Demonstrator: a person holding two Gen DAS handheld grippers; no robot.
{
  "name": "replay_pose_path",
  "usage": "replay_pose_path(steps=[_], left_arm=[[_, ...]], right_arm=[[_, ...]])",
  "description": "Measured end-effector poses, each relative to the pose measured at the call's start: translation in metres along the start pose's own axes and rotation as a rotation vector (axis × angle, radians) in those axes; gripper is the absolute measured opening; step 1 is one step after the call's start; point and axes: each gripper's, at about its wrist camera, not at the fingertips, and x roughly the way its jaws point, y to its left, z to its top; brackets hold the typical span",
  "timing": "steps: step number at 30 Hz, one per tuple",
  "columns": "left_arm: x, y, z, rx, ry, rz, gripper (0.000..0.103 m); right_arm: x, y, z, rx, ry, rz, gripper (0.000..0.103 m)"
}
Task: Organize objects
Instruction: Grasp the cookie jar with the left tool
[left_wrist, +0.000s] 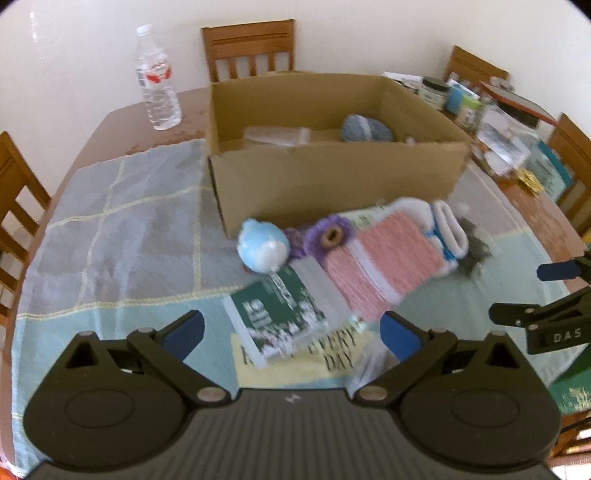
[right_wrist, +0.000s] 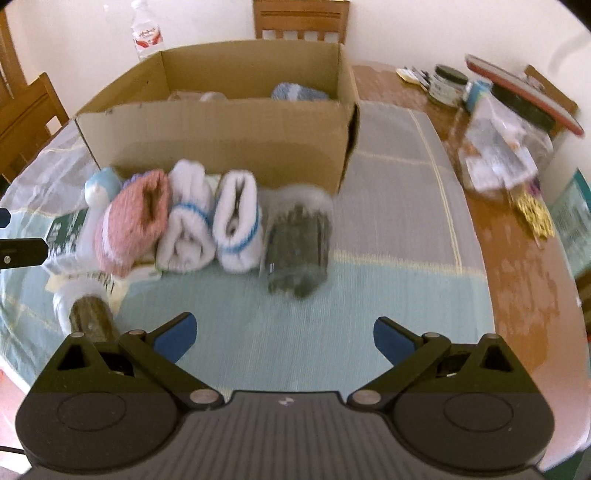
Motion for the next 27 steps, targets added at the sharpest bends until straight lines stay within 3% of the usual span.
replay_pose_path(steps=[10, 15, 22, 27], left_arm=[[-0.010, -0.021, -0.032, 0.098, 0.013, -0.140, 0.101], [-0.009, -0.027, -0.048, 0.132, 0.043, -0.200, 0.101], [0.013, -0.039, -0.066, 0.178, 0.110, -0.221, 0.101], [0.026, -0.053, -0.072, 0.236, 0.124, -0.192, 0.101]], right_arm=[[-0.014, 0.002, -0.050, 0.051, 0.033, -0.069, 0.103], [-0.014, -0.004, -0.057, 0.074, 0.047, -0.070, 0.103], [-0.003, -0.009, -0.055, 0.044, 0.070, -0.052, 0.103], [0.003, -0.013, -0.056, 0.011, 0.086, -0.037, 0.103]])
